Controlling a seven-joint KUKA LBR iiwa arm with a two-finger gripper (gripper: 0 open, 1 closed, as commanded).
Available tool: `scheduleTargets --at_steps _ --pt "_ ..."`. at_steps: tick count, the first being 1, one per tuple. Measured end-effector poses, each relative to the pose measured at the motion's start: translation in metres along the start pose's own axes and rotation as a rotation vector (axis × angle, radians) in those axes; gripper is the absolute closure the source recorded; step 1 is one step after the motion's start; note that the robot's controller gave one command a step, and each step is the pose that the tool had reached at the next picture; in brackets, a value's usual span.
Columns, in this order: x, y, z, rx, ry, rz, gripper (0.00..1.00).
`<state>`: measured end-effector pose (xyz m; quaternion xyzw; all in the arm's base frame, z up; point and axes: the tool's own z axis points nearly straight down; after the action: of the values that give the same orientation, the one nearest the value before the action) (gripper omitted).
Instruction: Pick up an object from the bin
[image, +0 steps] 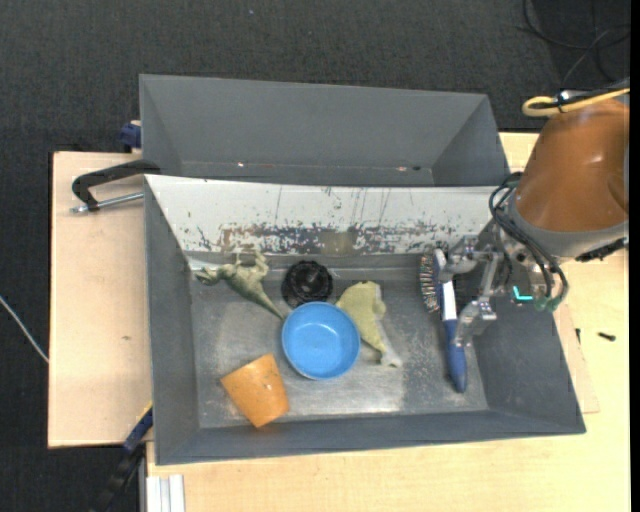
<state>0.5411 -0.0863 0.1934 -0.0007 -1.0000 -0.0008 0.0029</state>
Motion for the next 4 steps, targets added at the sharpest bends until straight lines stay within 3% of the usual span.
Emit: scheduleTargets --at_steps 1,2,3,4 --pt "-0.001 -0.036 0.120 -0.009 -0.005 0.300 0.00" --pt "0.035 -0.049 0.120 -0.010 -0.016 0.250 0.00" --pt "-0.024 0.058 0.119 -0.003 -0.014 0.454 0.00" --pt "-0.022 0.056 0.119 -0.001 -0.005 0.457 1.00"
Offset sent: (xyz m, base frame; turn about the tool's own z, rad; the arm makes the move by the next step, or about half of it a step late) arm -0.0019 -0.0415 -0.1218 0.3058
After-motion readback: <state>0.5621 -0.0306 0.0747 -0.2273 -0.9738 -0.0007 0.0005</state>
